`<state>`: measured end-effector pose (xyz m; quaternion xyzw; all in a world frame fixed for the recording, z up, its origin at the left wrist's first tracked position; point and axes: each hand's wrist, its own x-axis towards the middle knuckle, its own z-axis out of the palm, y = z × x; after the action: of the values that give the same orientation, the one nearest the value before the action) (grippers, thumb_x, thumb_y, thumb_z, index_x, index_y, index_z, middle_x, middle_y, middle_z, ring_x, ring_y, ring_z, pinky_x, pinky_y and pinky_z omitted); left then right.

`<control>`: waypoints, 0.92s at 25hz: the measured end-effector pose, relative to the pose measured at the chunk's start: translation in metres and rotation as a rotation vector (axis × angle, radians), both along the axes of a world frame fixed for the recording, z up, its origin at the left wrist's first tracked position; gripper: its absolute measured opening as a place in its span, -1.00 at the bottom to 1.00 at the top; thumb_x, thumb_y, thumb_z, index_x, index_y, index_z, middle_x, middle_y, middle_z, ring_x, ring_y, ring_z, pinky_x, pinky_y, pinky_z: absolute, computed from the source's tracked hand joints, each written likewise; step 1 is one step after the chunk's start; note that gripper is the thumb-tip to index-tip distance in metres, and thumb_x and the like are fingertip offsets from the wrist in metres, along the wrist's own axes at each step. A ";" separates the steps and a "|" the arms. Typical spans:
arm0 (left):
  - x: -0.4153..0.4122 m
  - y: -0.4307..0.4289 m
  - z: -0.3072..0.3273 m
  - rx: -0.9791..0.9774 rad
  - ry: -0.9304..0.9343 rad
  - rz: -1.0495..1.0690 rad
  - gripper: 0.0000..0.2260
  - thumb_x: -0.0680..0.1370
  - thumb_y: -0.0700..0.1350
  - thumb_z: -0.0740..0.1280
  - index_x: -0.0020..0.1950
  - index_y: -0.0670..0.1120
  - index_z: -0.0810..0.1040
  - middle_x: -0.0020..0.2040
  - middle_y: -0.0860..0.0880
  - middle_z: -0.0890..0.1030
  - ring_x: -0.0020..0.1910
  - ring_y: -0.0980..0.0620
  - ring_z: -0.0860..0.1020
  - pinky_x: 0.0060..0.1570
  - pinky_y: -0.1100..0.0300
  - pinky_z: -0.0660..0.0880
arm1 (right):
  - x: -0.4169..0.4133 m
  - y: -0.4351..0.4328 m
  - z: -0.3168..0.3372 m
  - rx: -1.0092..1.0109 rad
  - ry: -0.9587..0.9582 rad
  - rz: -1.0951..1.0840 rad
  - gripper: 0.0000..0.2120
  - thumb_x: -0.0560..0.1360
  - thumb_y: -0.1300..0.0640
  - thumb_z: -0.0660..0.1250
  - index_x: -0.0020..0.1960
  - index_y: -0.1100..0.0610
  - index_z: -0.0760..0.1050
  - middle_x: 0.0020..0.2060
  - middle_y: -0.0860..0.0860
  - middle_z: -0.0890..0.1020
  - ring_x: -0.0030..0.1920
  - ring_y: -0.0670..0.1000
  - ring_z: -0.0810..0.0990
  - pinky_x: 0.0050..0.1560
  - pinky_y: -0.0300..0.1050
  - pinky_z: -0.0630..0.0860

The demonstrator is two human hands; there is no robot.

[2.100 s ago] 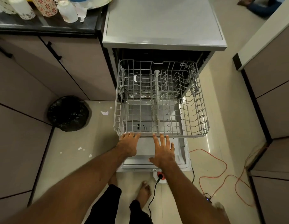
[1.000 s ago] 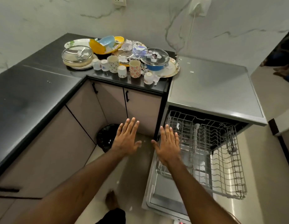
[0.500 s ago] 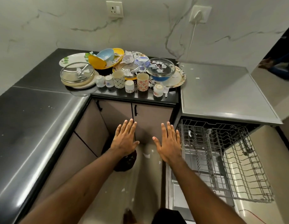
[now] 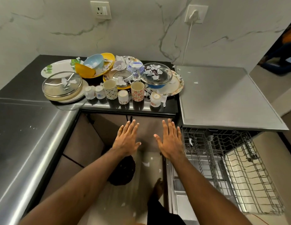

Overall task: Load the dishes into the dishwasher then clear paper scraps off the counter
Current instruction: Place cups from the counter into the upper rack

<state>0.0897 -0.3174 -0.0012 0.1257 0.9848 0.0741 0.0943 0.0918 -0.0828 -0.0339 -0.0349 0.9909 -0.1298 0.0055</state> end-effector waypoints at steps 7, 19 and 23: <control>-0.125 0.025 0.019 -0.031 -0.087 -0.016 -0.13 0.60 0.15 0.33 0.69 -0.01 -0.17 0.69 -0.02 -0.20 0.66 -0.05 -0.19 0.62 -0.09 -0.13 | -0.119 0.021 0.009 -0.043 0.001 0.035 -0.21 0.68 -0.36 -0.03 0.71 0.00 -0.25 0.70 0.06 -0.20 0.69 0.08 -0.25 0.67 0.16 -0.19; -0.230 0.089 0.016 0.052 -0.099 -0.102 -0.13 0.60 0.10 0.39 0.69 -0.11 -0.09 0.68 -0.13 -0.03 0.65 -0.13 0.05 0.59 -0.06 0.15 | -0.218 0.049 -0.002 -0.150 0.014 0.048 -0.24 0.69 -0.30 0.07 0.72 0.00 -0.14 0.71 0.02 -0.06 0.70 0.05 -0.14 0.64 0.02 -0.22; -0.251 0.092 0.016 0.138 -0.068 -0.126 -0.24 0.58 0.01 0.43 0.64 -0.13 0.09 0.60 -0.17 0.23 0.53 -0.17 0.31 0.46 -0.07 0.37 | -0.234 0.043 -0.007 -0.239 -0.005 0.057 -0.22 0.67 -0.33 0.11 0.72 0.01 -0.09 0.70 0.03 0.04 0.69 0.06 -0.04 0.68 0.09 -0.09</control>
<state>-0.1614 -0.2253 0.0152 0.1909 0.9637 0.1397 0.1235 -0.1427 -0.0397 -0.0405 -0.0632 0.9670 -0.2468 0.0074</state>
